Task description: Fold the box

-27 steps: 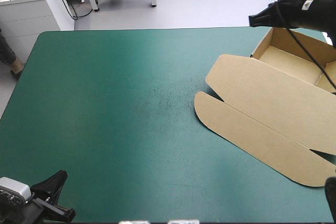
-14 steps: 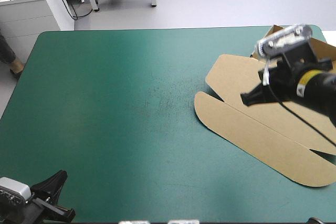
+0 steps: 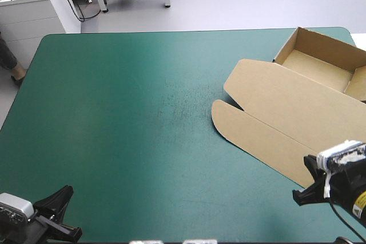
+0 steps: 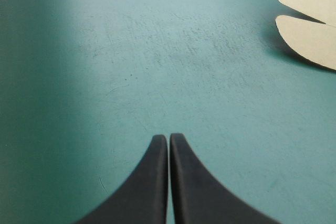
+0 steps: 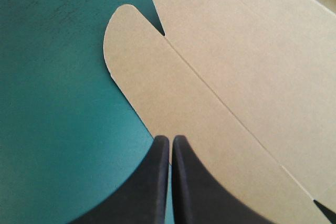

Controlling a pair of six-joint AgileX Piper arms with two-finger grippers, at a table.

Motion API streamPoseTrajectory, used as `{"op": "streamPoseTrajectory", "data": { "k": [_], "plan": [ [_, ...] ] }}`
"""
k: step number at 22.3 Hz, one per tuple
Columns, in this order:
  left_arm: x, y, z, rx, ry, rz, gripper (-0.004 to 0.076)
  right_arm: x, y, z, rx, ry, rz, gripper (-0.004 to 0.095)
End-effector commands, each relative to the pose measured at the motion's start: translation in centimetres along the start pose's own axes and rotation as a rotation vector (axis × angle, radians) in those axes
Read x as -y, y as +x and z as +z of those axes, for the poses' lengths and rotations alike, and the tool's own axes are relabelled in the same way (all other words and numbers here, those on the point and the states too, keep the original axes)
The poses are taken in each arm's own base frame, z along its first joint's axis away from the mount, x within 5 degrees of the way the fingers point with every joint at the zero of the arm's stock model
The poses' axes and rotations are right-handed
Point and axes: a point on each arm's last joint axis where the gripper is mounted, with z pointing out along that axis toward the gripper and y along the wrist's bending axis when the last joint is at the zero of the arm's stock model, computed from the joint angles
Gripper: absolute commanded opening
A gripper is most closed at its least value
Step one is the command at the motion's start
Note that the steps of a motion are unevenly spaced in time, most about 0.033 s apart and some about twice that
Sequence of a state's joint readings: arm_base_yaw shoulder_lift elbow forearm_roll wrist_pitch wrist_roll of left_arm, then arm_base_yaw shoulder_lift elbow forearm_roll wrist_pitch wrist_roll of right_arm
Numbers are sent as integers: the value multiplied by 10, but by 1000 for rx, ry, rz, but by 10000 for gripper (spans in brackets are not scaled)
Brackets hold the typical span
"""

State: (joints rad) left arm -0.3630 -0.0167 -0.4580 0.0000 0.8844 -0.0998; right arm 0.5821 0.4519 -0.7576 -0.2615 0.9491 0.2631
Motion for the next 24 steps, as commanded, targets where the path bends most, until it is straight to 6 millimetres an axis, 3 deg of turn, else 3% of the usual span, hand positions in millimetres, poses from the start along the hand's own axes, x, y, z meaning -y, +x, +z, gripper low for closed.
{"op": "streamPoseTrajectory", "data": {
  "k": [1,10,24],
  "plan": [
    [2,-12,-5,96,13,-10,-8,3,16,-6,116,-17,0,0],
    [2,-12,-5,96,13,-10,-8,9,69,-8,169,-24,12,0],
    [2,-12,-5,95,16,-6,-8,10,72,-14,217,-36,25,0]
  ]
}}
